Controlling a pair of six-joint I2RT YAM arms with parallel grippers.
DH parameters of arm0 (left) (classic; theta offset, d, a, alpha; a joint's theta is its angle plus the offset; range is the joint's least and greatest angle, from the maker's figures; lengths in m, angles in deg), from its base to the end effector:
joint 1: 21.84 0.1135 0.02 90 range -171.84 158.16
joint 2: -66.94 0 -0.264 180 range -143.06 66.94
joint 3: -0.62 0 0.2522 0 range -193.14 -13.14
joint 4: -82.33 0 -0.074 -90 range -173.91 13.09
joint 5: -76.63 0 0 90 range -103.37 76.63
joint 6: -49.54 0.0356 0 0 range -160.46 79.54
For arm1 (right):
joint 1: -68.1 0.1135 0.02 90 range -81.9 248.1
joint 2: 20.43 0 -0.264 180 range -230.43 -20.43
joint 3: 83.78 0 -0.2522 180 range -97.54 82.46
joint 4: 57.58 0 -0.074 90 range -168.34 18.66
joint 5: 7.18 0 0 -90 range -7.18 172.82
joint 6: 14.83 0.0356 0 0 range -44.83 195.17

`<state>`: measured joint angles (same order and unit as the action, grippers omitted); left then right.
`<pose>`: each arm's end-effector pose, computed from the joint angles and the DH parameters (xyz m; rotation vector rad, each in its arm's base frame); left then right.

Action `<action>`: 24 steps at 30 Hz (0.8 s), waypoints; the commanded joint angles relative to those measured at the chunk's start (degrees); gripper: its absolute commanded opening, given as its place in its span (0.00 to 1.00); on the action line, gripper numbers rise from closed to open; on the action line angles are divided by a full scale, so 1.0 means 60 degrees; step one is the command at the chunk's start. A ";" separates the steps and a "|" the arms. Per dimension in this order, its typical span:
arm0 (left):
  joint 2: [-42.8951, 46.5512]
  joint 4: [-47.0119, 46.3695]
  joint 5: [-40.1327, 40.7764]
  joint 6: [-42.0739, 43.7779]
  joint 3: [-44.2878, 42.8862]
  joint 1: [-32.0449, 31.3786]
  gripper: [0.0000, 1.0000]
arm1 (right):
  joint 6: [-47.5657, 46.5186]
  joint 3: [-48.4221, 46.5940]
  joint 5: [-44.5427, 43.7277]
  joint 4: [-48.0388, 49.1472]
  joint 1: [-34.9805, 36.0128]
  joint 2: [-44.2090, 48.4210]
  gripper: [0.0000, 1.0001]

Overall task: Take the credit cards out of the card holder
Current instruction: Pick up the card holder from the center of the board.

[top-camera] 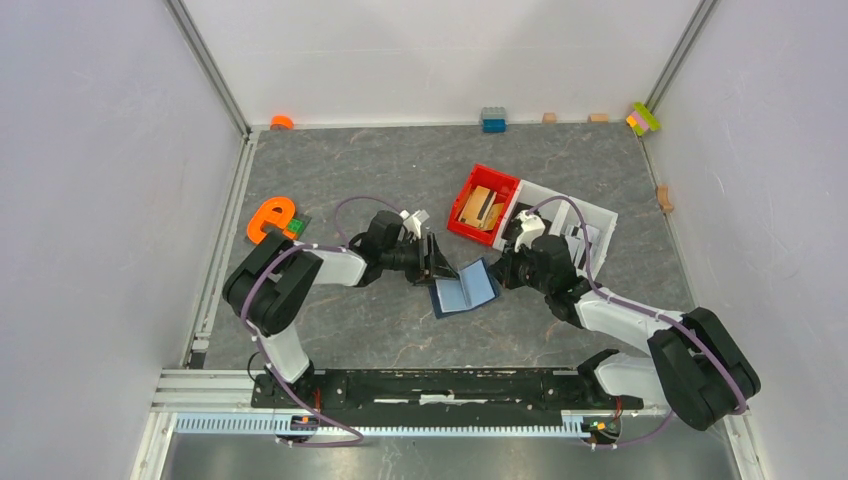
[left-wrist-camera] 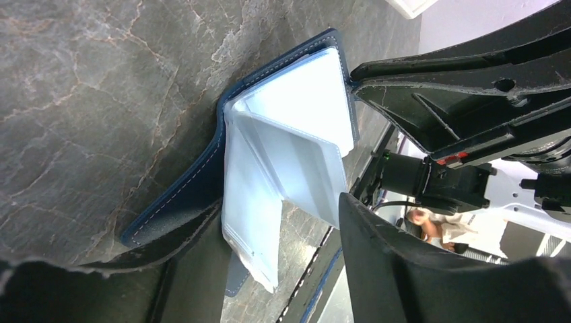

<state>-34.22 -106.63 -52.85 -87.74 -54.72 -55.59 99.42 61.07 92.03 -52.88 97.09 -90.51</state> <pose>0.2602 -0.2011 0.1308 0.1483 2.4894 -1.4671 0.1994 0.1170 0.1624 -0.1904 2.1673 0.7161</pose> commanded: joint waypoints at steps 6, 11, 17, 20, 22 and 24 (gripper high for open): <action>0.0249 0.1070 0.0503 0.0373 -0.0277 -0.0003 0.54 | 0.0044 0.0033 0.0019 0.0246 0.0046 0.0119 0.02; 0.0536 0.1216 0.0679 0.0450 -0.0225 -0.0001 0.71 | 0.0030 0.0017 -0.0004 0.0216 0.0045 0.0122 0.02; 0.1249 0.1030 0.1085 0.0456 0.0217 0.0165 0.69 | 0.0015 0.0004 -0.0055 0.0172 0.0038 0.0121 0.02; 0.1439 0.0565 0.1004 0.0211 0.0499 0.0330 0.69 | -0.0006 0.0000 -0.0054 0.0164 0.0040 0.0121 0.02; 0.1389 0.0469 0.0897 0.0190 0.0509 0.0329 0.75 | -0.0012 -0.0009 -0.0034 0.0163 0.0046 0.0095 0.02; 0.1180 0.0357 0.0709 0.0126 0.0476 0.0325 0.76 | -0.0006 -0.0021 -0.0004 0.0171 0.0053 0.0061 0.02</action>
<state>-27.12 -101.06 -47.83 -86.93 -52.12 -53.93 99.40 61.07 91.84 -52.99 97.13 -90.51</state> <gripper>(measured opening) 0.748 0.123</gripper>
